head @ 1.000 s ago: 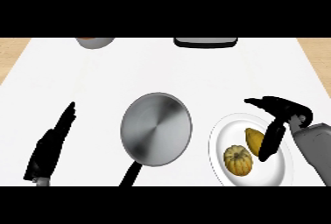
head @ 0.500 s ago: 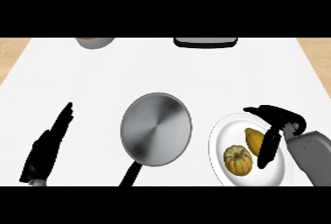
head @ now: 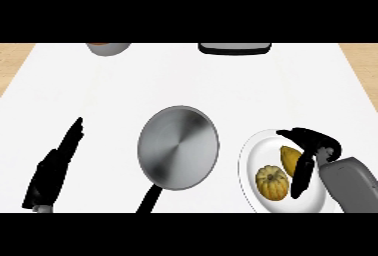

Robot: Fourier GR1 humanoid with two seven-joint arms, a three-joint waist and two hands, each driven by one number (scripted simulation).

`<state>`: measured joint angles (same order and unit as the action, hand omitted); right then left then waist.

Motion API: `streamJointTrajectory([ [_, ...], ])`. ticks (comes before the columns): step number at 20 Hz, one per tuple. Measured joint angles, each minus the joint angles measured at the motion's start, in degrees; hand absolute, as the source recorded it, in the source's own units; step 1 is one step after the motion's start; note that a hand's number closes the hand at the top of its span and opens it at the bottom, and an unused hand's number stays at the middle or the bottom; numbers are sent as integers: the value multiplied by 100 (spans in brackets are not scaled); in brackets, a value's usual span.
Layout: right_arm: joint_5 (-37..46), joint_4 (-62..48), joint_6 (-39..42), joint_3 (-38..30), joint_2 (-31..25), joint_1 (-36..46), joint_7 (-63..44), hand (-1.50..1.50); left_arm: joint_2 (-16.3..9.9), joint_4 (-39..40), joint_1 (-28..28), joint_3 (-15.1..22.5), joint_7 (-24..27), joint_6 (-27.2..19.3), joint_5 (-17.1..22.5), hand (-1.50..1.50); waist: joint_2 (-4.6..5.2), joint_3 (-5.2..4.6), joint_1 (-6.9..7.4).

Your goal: Pick the lemon from the plate and place it in the pan

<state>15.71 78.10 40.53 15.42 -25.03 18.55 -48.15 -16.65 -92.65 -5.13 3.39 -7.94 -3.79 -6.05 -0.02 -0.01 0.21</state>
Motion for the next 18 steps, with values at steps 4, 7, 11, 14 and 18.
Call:
streamJointTrajectory([
  [4, 386, -325, -24, -124, 105, -8, 374, 150, 132, 57, 128, -46, -64, 30, -117, 0, -10, -9, 0],
  [7, 609, -374, -178, -255, 199, -15, 607, 150, 173, 89, 146, -109, -36, 92, -156, 0, -22, -27, -3],
  [11, 687, -409, -302, -446, 354, -30, 733, 150, 269, 181, 164, -131, 54, 102, -238, 0, -33, -38, -5],
  [14, 722, -494, -386, -543, 480, -74, 807, 150, 299, 64, 135, -146, -44, 99, -282, 0, -48, -57, -7],
  [18, 1039, 438, -969, -412, 696, -821, 412, 150, 321, 163, 176, -202, -43, 107, -293, 0, -80, -59, -91],
])
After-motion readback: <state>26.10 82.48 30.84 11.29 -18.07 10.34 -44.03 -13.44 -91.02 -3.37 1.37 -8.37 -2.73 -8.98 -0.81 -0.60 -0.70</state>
